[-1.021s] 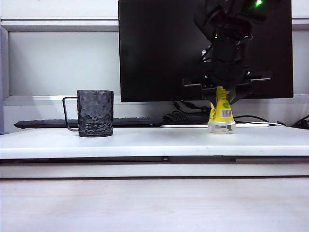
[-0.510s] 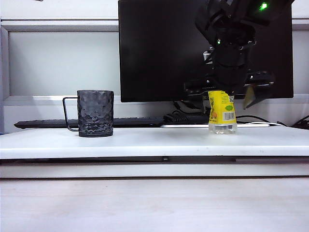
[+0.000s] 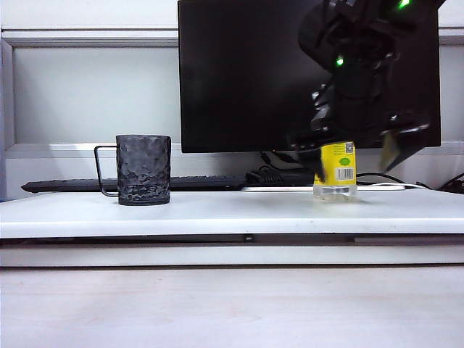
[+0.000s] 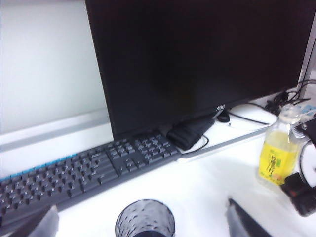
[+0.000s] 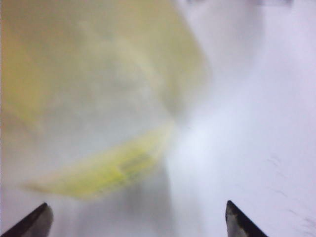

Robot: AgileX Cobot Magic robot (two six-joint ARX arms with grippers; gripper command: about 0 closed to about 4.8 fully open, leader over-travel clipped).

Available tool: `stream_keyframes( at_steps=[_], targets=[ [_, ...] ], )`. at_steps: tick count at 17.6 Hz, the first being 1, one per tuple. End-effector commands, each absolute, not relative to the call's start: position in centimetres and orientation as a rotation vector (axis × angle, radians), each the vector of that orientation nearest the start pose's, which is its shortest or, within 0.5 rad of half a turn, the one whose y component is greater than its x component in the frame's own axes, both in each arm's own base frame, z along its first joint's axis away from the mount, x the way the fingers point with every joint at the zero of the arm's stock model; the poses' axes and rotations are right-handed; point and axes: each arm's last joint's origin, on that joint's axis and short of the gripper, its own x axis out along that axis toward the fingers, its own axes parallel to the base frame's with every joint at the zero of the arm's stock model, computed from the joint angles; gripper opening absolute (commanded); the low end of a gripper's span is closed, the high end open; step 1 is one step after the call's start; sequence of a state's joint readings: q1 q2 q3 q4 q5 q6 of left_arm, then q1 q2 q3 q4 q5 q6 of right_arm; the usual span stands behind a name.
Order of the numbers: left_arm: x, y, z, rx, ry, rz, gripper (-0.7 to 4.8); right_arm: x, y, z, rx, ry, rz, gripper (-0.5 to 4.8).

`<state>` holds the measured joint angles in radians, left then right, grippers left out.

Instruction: Carefully pick up the bottle and pour some water from the bottle into the cup.

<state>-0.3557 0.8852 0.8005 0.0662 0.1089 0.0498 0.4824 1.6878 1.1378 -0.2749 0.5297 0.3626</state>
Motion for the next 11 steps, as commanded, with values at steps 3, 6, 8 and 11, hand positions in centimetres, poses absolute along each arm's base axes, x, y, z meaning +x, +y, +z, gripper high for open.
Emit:
stream_keyframes(
  at_steps=[3, 6, 8, 11],
  targets=[
    [17.5, -6.8, 35.9, 0.011, -0.089, -0.463, 4.79, 30.4, 14.2, 28.2, -0.032, 0.482, -0.161, 4.79],
    [16.6, -6.4, 36.5, 0.002, -0.121, -0.437, 4.79, 28.2, 13.0, 31.1, -0.015, 0.444, -0.145, 4.79],
    [14.6, -5.6, 37.6, -0.022, -0.195, -0.400, 4.79, 25.3, 11.6, 34.9, 0.061, 0.343, -0.087, 4.79],
    [11.5, -4.3, 38.3, -0.083, -0.227, -0.385, 4.79, 21.2, 9.5, 38.1, 0.106, 0.269, -0.065, 4.79]
  ],
)
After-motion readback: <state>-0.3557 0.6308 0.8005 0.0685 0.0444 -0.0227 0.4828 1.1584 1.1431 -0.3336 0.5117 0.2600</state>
